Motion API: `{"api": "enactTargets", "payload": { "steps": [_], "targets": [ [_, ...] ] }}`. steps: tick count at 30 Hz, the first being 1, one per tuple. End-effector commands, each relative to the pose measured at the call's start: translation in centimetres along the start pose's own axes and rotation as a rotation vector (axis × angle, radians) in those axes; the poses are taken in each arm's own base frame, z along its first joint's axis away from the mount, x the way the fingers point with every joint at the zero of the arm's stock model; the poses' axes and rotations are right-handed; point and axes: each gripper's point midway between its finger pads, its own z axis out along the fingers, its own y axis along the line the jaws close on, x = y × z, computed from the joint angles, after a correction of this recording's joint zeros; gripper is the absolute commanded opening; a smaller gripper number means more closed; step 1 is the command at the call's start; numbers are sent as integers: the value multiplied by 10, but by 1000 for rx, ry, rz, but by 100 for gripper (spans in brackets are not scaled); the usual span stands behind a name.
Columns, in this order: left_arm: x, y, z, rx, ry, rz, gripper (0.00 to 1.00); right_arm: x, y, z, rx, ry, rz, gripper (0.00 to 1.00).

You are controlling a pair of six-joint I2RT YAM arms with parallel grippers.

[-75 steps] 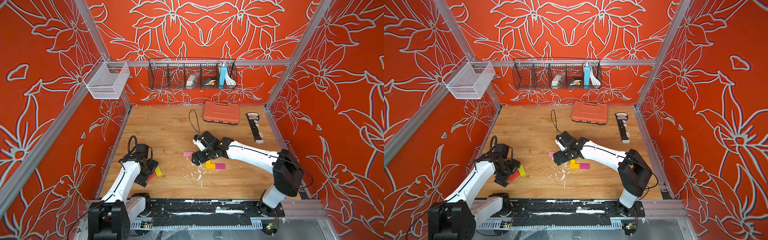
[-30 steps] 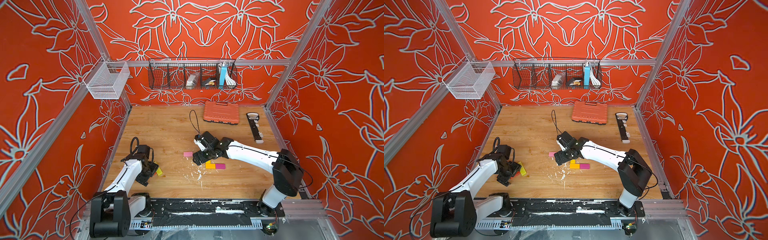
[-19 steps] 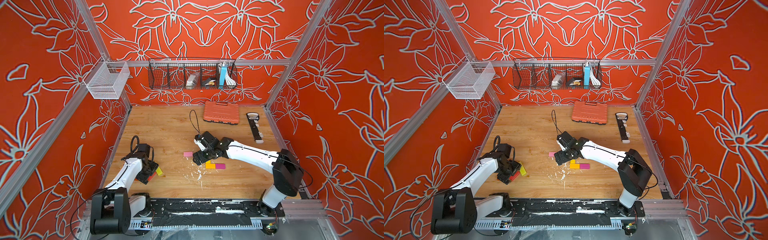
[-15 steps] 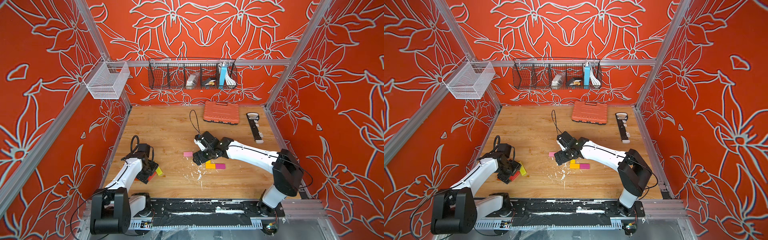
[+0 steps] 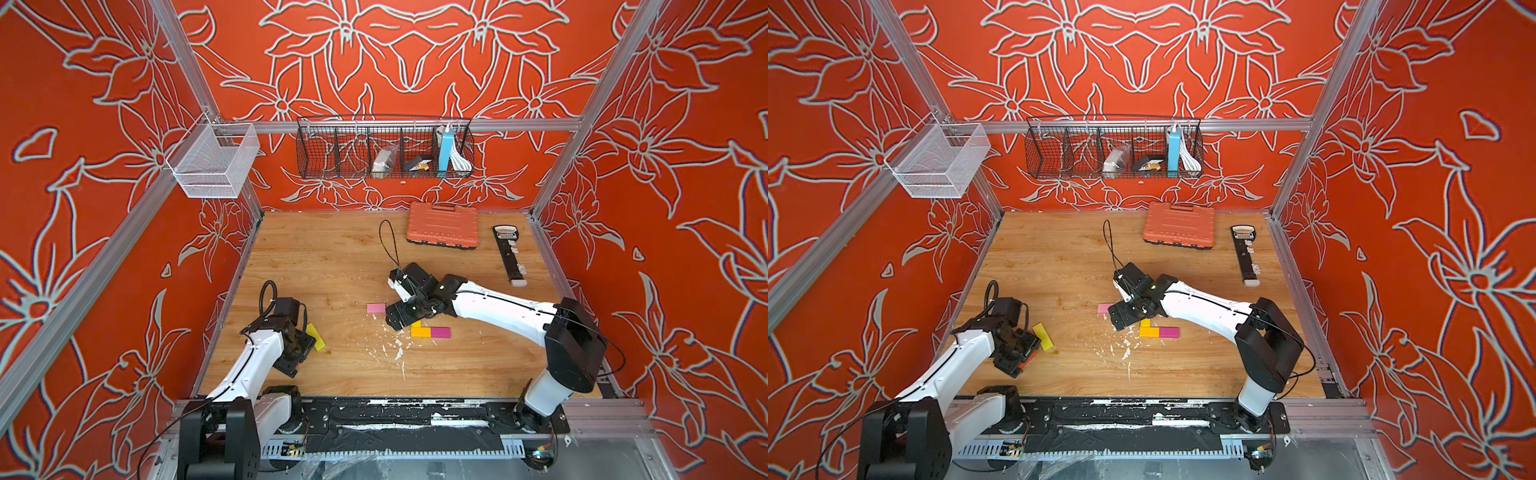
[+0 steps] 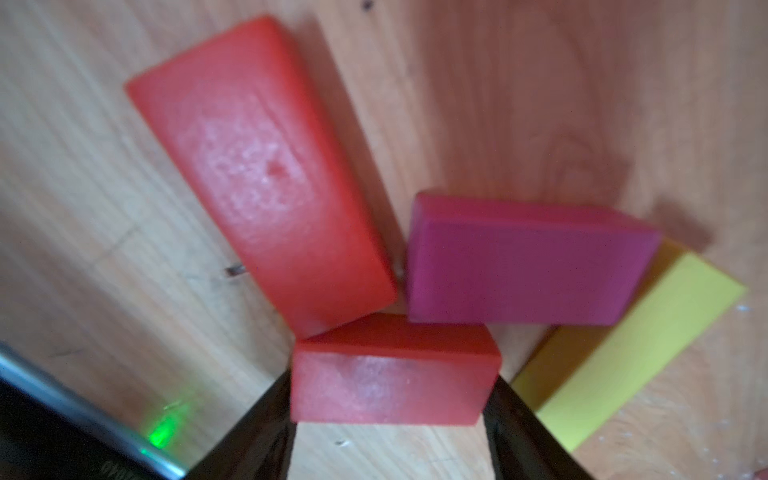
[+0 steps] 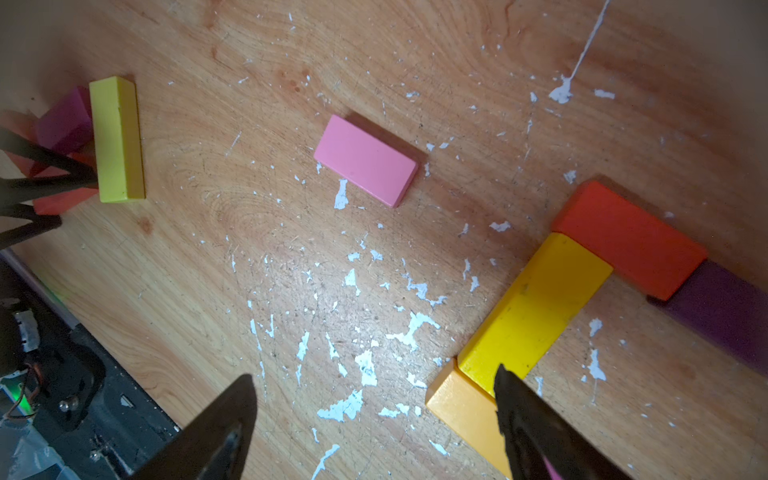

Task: Assemble the letter c with building blocks
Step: Pick up the building block from the center of the board.

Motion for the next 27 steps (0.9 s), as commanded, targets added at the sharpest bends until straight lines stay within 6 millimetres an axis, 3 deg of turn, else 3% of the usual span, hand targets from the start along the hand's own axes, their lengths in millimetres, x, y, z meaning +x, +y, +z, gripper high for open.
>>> {"api": "enactTargets", "payload": {
  "steps": [1, 17, 27],
  "targets": [
    [0, 7, 0, -25, 1, -19, 70, -3, -5, 1, 22, 11, 4, 92],
    [-5, -6, 5, -38, 16, 17, 71, -1, -8, 1, 37, 15, 10, 92],
    [-4, -6, -3, -4, 7, 30, 61, -1, -8, 2, 35, 13, 13, 92]
  ]
}}
